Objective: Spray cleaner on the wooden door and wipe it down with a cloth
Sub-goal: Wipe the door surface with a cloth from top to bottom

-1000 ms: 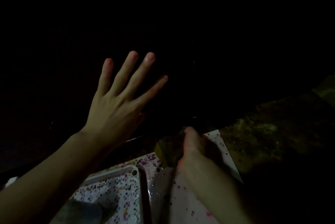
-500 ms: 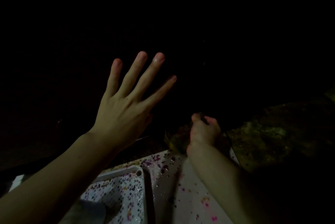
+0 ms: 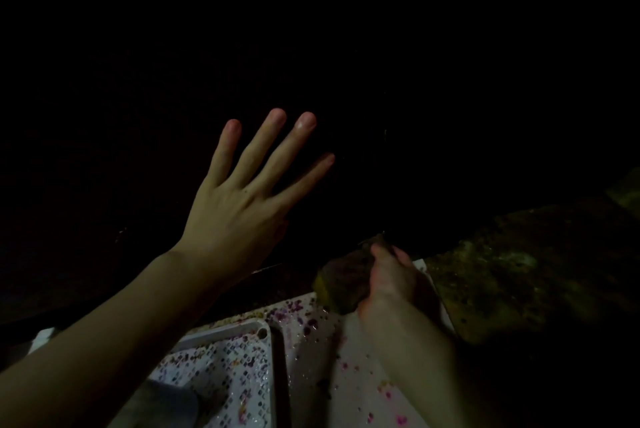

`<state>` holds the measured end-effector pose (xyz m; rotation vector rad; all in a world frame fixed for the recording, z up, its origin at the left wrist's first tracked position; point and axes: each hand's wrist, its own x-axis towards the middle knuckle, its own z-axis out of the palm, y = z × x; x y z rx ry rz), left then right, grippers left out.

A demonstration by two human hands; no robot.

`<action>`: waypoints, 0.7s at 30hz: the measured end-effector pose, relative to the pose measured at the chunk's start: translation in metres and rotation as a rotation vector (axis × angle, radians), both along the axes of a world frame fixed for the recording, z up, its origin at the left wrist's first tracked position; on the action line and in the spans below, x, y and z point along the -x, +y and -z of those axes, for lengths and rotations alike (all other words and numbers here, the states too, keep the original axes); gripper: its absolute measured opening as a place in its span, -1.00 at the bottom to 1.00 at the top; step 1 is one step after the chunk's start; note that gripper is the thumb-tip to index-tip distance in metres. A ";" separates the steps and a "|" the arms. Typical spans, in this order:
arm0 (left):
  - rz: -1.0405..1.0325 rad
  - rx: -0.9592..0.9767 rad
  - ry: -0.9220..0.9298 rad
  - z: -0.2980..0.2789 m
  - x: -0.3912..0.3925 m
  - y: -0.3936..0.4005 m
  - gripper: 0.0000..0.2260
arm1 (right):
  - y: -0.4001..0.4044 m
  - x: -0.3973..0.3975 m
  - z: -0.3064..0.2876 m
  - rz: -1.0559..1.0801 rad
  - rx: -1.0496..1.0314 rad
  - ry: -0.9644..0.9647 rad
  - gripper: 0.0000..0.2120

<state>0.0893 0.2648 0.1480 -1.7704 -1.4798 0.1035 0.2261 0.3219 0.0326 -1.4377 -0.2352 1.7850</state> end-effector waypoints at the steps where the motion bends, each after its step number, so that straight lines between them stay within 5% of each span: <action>1: 0.000 0.002 -0.001 0.000 0.000 0.000 -0.22 | 0.006 -0.005 -0.005 0.031 -0.032 -0.012 -0.70; 6: -0.004 -0.005 0.009 0.001 0.000 0.001 -0.30 | 0.027 -0.004 -0.012 0.055 -0.056 -0.053 -0.77; 10: -0.015 0.004 -0.012 0.003 -0.002 0.002 -0.14 | 0.030 -0.006 0.005 0.033 -0.046 -0.082 -0.70; 17: -0.005 -0.005 0.000 0.003 -0.003 0.003 -0.19 | -0.012 0.028 0.010 -0.307 0.082 0.044 -0.55; 21: 0.045 -0.009 -0.016 -0.004 0.005 -0.003 -0.21 | -0.017 0.022 -0.006 -0.132 -0.082 -0.066 -0.66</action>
